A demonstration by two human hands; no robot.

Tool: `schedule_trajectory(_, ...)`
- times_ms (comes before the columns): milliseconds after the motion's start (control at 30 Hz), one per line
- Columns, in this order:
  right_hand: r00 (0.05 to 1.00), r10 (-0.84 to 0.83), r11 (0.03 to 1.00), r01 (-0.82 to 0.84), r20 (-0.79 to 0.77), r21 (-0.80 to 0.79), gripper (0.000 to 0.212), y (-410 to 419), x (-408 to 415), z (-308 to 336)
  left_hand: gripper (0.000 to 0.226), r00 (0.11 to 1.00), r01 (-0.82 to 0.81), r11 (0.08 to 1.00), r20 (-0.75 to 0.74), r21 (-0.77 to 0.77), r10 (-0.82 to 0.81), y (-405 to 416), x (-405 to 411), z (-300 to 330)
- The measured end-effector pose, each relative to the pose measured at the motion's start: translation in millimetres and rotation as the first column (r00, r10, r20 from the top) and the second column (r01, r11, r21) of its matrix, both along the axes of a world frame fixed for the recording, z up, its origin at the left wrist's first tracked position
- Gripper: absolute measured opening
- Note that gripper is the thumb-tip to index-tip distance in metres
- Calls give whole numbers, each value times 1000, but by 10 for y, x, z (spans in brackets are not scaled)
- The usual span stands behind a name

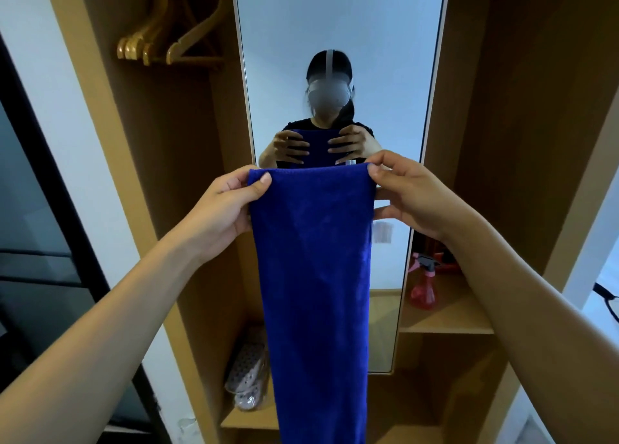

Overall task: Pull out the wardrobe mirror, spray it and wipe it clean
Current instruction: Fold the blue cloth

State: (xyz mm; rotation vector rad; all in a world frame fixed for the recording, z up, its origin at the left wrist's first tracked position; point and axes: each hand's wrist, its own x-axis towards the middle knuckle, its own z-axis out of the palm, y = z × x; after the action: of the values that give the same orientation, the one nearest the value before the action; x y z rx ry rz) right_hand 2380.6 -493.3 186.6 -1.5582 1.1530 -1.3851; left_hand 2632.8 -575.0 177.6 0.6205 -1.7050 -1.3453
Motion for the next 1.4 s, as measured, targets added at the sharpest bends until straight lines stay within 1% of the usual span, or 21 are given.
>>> schedule_trajectory(33, 1000, -5, 1000, 4, 23, 19, 17, -9, 25, 1, 14, 1000, 16, 1000, -3, 11, -16, 10, -12, -3)
schedule_trajectory(100, 999, -41, 999, 40, 10, 34, 17, -9, 51, 4, 13, 1000, 14, 1000, 18, -5, -14, 12, -11, -10)
schedule_trajectory(200, 997, -76, 997, 76, -18, 14, 17, 14, 27, 16, 17, 998, 2, 999, 55, -43, 0, 6, 10, -14)
schedule_trajectory(300, 995, -96, 995, 96, -21, -13, 17, 52, 21, 40, 21, 999, 7, 999, 50, -49, -4, 15, 8, -12)
schedule_trajectory(433, 998, -56, 997, 56, 14, -49, 20, 115, 79, 99, 29, 999, 3, 1000, -35, -5, -3, 8, 2, -21)
schedule_trajectory(600, 996, 42, 998, -37, 82, -57, 21, 120, 161, 150, 33, 988, 62, 991, -149, 117, -44, 14, -33, -117)
schedule_trajectory(700, 993, 63, 997, -57, 104, -56, 22, 91, 184, 150, 47, 980, 144, 968, -166, 204, -110, 51, -61, -228)
schedule_trajectory(800, 990, 73, 996, -66, 117, -60, 24, 65, 192, 146, 54, 941, 330, 894, -182, 304, -285, 110, -53, -466)
schedule_trajectory(833, 990, 75, 996, -68, 120, -61, 24, 61, 191, 146, 62, 924, 381, 859, -166, 343, -344, 125, -51, -570)
schedule_trajectory(867, 990, 73, 996, -66, 123, -62, 23, 61, 189, 146, 72, 912, 407, 831, -113, 379, -395, 125, -45, -681)
schedule_trajectory(900, 990, 67, 996, -60, 125, -63, 22, 64, 187, 148, 76, 898, 416, 814, -42, 405, -438, 135, -42, -780)
schedule_trajectory(967, 991, 42, 997, -34, 129, -65, 21, 72, 174, 144, 60, 865, 423, 805, 80, 417, -496, 166, -49, -929)
schedule_trajectory(1000, 991, 25, 998, -17, 134, -63, 21, 75, 164, 139, 53, 863, 410, 809, 109, 421, -494, 173, -54, -969)
schedule_trajectory(1067, 988, -7, 998, 16, 153, -56, 21, 79, 139, 124, 51, 885, 373, 812, 89, 448, -456, 189, -72, -994)
schedule_trajectory(1133, 983, -47, 997, 57, 178, -50, 20, 76, 109, 113, 55, 918, 352, 803, -11, 480, -396, 163, -72, -1018)
schedule_trajectory(1167, 978, -73, 995, 84, 196, -47, 19, 76, 90, 109, 53, 933, 339, 803, -66, 490, -354, 150, -70, -1017)
schedule_trajectory(1267, 963, -138, 987, 152, 232, -46, 18, 75, 30, 99, 41, 965, 261, 823, -145, 505, -217, 141, -84, -967)
schedule_trajectory(1333, 958, -151, 984, 169, 242, -56, 18, 65, 5, 88, 41, 973, 231, 849, -125, 475, -195, 164, -103, -926)
schedule_trajectory(1400, 953, -152, 982, 175, 261, -66, 18, 58, -6, 84, 46, 971, 234, 865, -61, 444, -231, 205, -117, -917)
